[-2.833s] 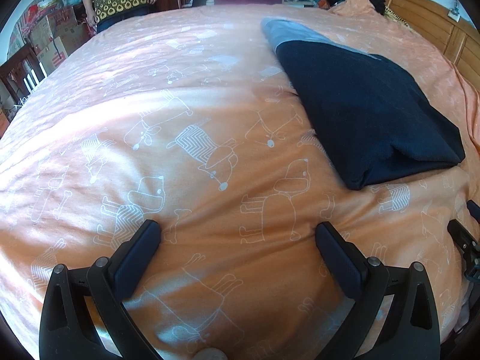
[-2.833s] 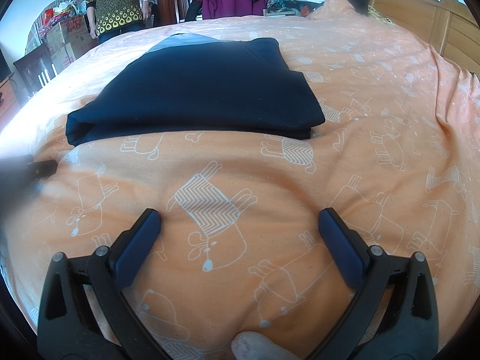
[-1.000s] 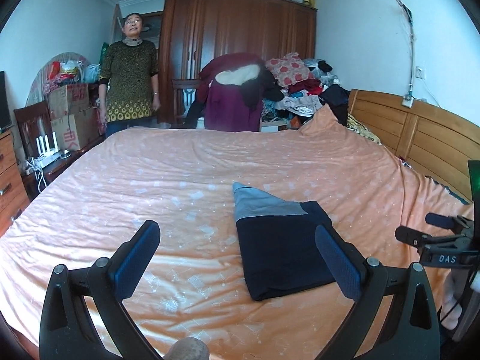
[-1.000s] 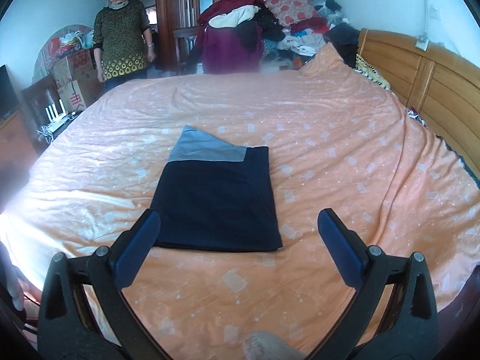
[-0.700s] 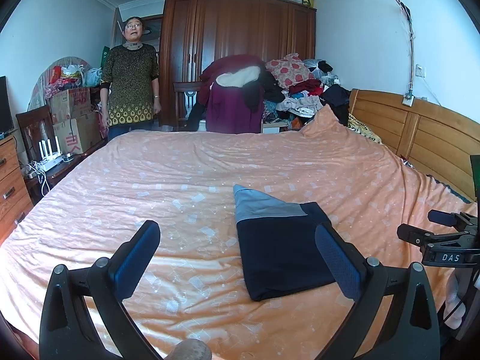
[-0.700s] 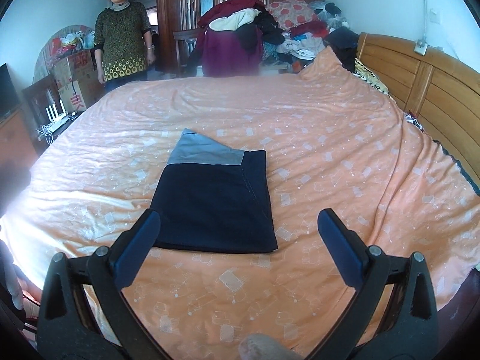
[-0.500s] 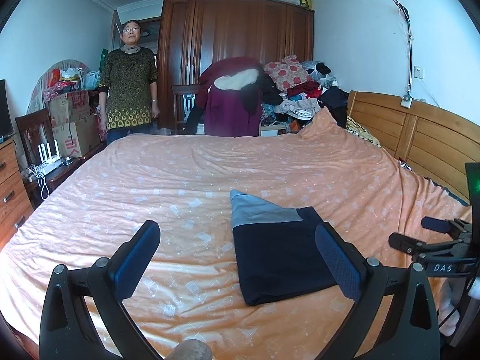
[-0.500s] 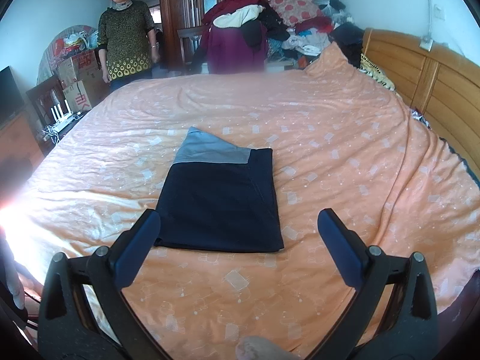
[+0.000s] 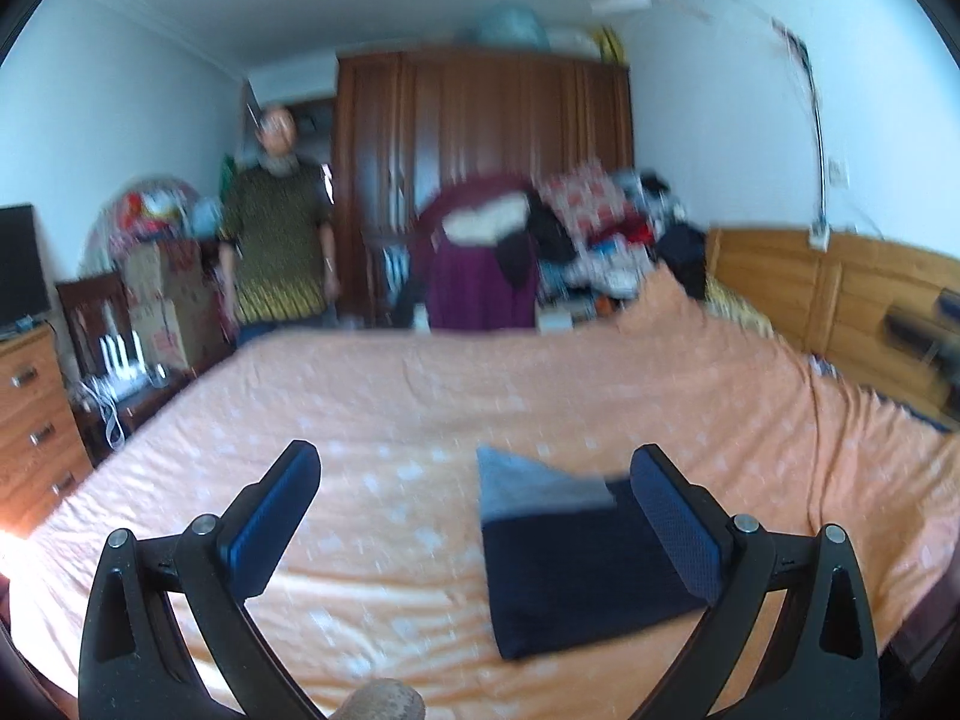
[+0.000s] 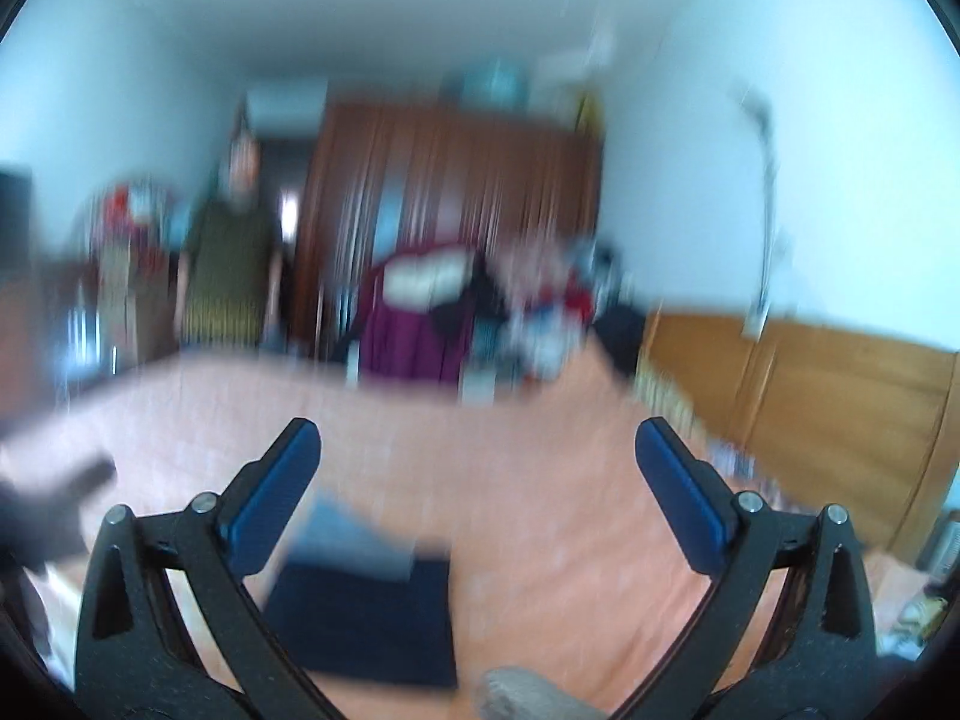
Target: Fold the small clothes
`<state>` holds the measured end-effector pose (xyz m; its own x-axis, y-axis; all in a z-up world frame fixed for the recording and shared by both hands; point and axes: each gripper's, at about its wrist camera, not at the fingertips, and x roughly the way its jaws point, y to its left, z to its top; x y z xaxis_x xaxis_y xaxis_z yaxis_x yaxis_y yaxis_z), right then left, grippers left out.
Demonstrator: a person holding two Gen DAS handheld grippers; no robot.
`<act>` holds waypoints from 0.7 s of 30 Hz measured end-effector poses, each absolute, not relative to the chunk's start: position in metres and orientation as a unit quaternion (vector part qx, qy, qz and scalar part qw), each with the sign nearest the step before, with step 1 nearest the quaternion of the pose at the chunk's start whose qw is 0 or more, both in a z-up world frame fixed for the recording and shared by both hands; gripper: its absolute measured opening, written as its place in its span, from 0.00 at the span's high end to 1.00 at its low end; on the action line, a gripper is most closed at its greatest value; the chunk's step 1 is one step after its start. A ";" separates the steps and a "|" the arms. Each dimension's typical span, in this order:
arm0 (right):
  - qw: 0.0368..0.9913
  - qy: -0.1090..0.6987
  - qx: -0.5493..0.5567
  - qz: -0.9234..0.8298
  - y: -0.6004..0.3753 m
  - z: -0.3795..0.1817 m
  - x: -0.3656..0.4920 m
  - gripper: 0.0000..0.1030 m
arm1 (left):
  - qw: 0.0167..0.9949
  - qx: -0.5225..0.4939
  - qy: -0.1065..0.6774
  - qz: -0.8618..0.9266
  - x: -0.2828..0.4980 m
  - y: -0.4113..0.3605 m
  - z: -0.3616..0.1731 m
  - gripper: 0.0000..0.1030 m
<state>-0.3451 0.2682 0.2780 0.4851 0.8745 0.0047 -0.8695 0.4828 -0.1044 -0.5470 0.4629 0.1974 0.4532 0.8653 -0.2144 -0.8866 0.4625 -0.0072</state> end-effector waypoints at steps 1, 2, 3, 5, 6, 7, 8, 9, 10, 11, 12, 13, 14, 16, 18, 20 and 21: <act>0.860 -0.040 -0.030 0.508 0.261 0.285 -0.347 0.00 | 0.849 -0.052 0.076 0.520 -0.550 0.458 0.203 0.00; 0.857 -0.044 -0.021 0.513 0.254 0.291 -0.349 0.00 | 0.847 -0.042 0.057 0.527 -0.554 0.452 0.209 0.00; 0.854 -0.040 -0.020 0.519 0.254 0.293 -0.349 0.00 | 0.846 -0.032 0.037 0.530 -0.558 0.445 0.215 0.00; 0.842 -0.016 -0.028 0.539 0.257 0.293 -0.348 0.00 | 0.853 -0.031 0.014 0.521 -0.563 0.439 0.224 0.00; 0.838 -0.010 -0.034 0.544 0.261 0.292 -0.348 0.00 | 0.859 -0.036 0.013 0.510 -0.563 0.437 0.226 0.00; 0.837 -0.007 -0.044 0.545 0.265 0.289 -0.350 0.00 | 0.864 -0.042 0.014 0.501 -0.562 0.437 0.228 0.00; 0.838 -0.011 -0.056 0.543 0.268 0.287 -0.354 0.00 | 0.867 -0.044 0.015 0.496 -0.561 0.437 0.230 0.00; 0.838 -0.016 -0.060 0.541 0.269 0.285 -0.356 0.00 | 0.867 -0.043 0.015 0.496 -0.560 0.436 0.231 0.00; 0.843 -0.029 -0.063 0.533 0.268 0.284 -0.360 0.00 | 0.866 -0.039 0.015 0.498 -0.559 0.434 0.232 0.00; 0.851 -0.051 -0.065 0.519 0.265 0.283 -0.366 0.00 | 0.866 -0.036 0.014 0.499 -0.559 0.433 0.233 0.00; 0.856 -0.066 -0.065 0.508 0.264 0.282 -0.367 0.00 | 0.864 -0.032 0.011 0.502 -0.559 0.432 0.234 0.00; 0.862 -0.089 -0.061 0.495 0.260 0.283 -0.370 0.00 | 0.863 -0.032 0.007 0.505 -0.560 0.431 0.235 0.00; 0.867 -0.112 -0.051 0.483 0.253 0.284 -0.374 0.00 | 0.861 -0.032 -0.001 0.507 -0.562 0.429 0.237 0.00; 0.871 -0.157 -0.034 0.464 0.246 0.283 -0.378 0.00 | 0.857 -0.037 -0.027 0.513 -0.570 0.426 0.241 0.00; 0.857 -0.172 -0.019 0.486 0.241 0.284 -0.376 0.00 | 0.852 -0.040 -0.046 0.519 -0.577 0.424 0.244 0.00; 0.828 -0.121 -0.013 0.547 0.246 0.285 -0.365 0.00 | 0.849 -0.036 -0.055 0.525 -0.580 0.420 0.247 0.00; 0.821 -0.096 -0.014 0.562 0.251 0.284 -0.358 0.00 | 0.846 -0.032 -0.057 0.528 -0.579 0.419 0.250 0.00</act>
